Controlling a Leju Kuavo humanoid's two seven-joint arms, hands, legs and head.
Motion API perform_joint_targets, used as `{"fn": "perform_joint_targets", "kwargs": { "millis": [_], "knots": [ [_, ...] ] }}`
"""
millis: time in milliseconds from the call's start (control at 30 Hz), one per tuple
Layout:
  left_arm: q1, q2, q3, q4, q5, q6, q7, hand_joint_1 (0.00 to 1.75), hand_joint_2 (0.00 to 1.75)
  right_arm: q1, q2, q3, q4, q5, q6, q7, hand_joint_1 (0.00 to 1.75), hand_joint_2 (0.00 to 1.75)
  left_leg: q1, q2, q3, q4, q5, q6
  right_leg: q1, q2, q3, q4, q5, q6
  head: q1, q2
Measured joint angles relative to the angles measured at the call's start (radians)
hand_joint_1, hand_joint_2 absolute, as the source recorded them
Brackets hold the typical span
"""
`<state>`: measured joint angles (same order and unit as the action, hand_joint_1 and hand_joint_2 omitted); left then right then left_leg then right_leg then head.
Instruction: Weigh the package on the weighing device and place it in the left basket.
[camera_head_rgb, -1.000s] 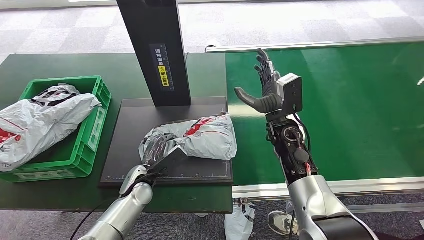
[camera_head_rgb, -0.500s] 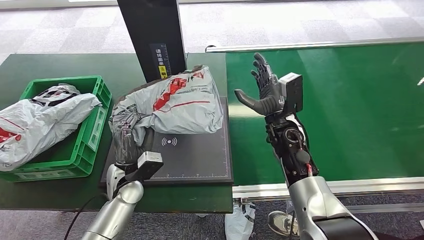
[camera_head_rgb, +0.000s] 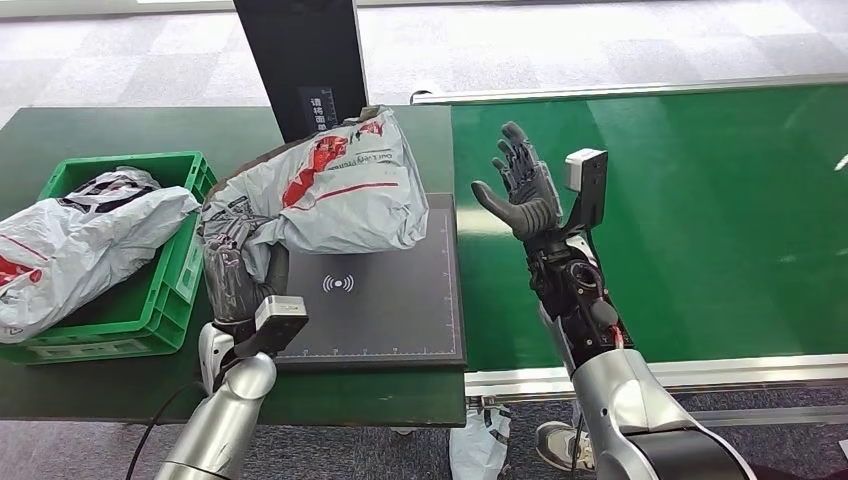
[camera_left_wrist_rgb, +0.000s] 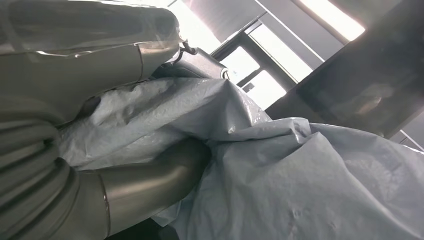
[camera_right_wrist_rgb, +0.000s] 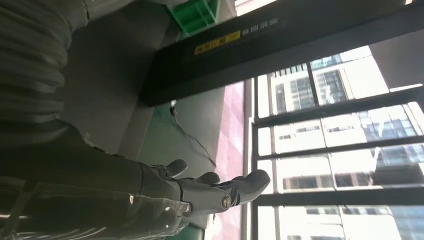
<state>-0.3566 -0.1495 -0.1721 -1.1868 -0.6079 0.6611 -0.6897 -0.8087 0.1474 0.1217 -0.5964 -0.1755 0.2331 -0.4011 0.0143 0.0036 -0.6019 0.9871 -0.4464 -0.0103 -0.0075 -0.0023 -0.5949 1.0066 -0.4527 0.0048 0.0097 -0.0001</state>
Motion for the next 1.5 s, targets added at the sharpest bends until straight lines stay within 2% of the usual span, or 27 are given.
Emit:
{"fn": "perform_joint_targets", "kwargs": {
  "millis": [67,100,233,367,533,600,733,800,900,1033,1100,1300,1500],
  "knots": [
    [-0.004,-0.003,0.012,0.0,-0.021,0.0,-0.004,1.75,1.75,-0.009,0.006,-0.016,0.041,-0.096,0.056,0.087,0.0,0.0,0.0,0.0,0.0,0.0,0.0,0.0,0.0,0.0,0.0,0.0,0.0,0.0,0.0,0.0],
    [-0.008,-0.004,0.021,0.001,-0.042,0.0,-0.005,1.75,1.75,-0.012,0.011,-0.023,0.062,-0.135,0.061,0.124,0.0,0.0,0.0,0.0,0.0,0.0,0.0,0.0,0.0,0.0,0.0,0.0,0.0,0.0,0.0,0.0],
    [-0.039,-0.018,0.096,0.011,-0.201,0.0,-0.001,1.75,1.75,-0.013,0.03,-0.035,0.132,-0.182,-0.022,0.185,0.0,1.75,0.0,0.0,0.0,0.0,0.0,0.0,0.0,0.0,0.0,0.0,0.0,0.0,0.0,0.0],
    [-0.09,-0.027,0.2,0.055,-0.413,0.0,0.071,1.75,1.75,-0.016,0.041,-0.034,0.165,-0.18,-0.112,0.202,0.0,1.75,0.0,0.0,0.0,0.0,0.0,0.0,0.0,0.0,0.0,0.0,0.0,0.0,0.0,0.0],
    [-0.171,-0.008,0.315,0.117,-0.691,0.0,0.289,1.75,1.75,-0.018,0.043,-0.015,0.18,-0.19,-0.118,0.217,0.0,1.75,0.0,0.0,0.0,0.0,0.0,0.0,0.0,0.0,0.0,0.0,0.0,0.0,0.0,0.0],
    [-0.201,0.013,0.341,0.145,-0.748,0.0,0.367,1.75,1.75,-0.018,0.043,-0.003,0.184,-0.196,-0.117,0.218,0.0,1.75,0.0,0.0,0.0,0.0,0.0,0.0,0.0,0.0,0.0,0.0,0.0,0.0,0.0,0.0],
    [-0.234,0.045,0.363,0.183,-0.776,0.0,0.413,1.75,1.75,-0.018,0.043,0.013,0.189,-0.199,-0.116,0.219,0.0,1.75,0.0,0.0,0.0,0.0,0.0,0.0,0.0,0.0,0.0,0.0,0.0,0.0,0.0,0.0],
    [-0.243,0.058,0.366,0.197,-0.815,0.0,0.469,1.75,1.75,-0.018,0.043,0.02,0.19,-0.2,-0.116,0.22,0.0,1.75,0.0,0.0,0.0,0.0,0.0,0.0,0.0,0.0,0.0,0.0,0.0,0.0,0.0,0.0],
    [-0.266,0.095,0.365,0.236,-0.898,0.0,0.63,1.75,1.75,-0.018,0.043,0.034,0.191,-0.202,-0.118,0.224,0.0,1.75,0.0,0.001,0.0,0.0,0.0,0.0,0.0,0.0,0.0,0.0,0.0,0.0,0.0,0.0],
    [-0.315,0.183,0.341,0.357,-0.936,-0.001,0.871,1.75,1.75,-0.019,0.044,0.058,0.191,-0.202,-0.127,0.225,0.0,1.75,0.001,0.001,0.001,0.0,0.0,0.0,0.001,0.001,0.0,0.0,0.0,0.0,0.0,0.0],
    [-0.337,0.225,0.328,0.432,-0.935,-0.004,0.943,1.75,1.75,-0.02,0.045,0.071,0.192,-0.201,-0.126,0.223,0.0,1.75,0.002,0.002,0.001,0.0,0.0,0.0,0.002,0.001,0.0,0.001,0.0,0.0,0.0,0.0],
    [-0.375,0.317,0.329,0.585,-0.923,-0.043,0.992,1.75,1.75,-0.024,0.046,0.1,0.192,-0.203,-0.112,0.216,0.0,1.75,0.002,0.003,0.001,0.0,0.0,-0.001,0.002,0.002,-0.001,0.001,0.0,0.0,0.0,0.0],
    [-0.391,0.354,0.335,0.666,-0.938,-0.16,1.032,1.74,1.75,-0.024,0.046,0.115,0.192,-0.211,-0.089,0.213,0.0,1.75,0.002,0.002,0.001,0.0,0.0,-0.001,0.001,0.002,0.0,0.001,0.0,0.0,0.0,0.0]
  ]
}}
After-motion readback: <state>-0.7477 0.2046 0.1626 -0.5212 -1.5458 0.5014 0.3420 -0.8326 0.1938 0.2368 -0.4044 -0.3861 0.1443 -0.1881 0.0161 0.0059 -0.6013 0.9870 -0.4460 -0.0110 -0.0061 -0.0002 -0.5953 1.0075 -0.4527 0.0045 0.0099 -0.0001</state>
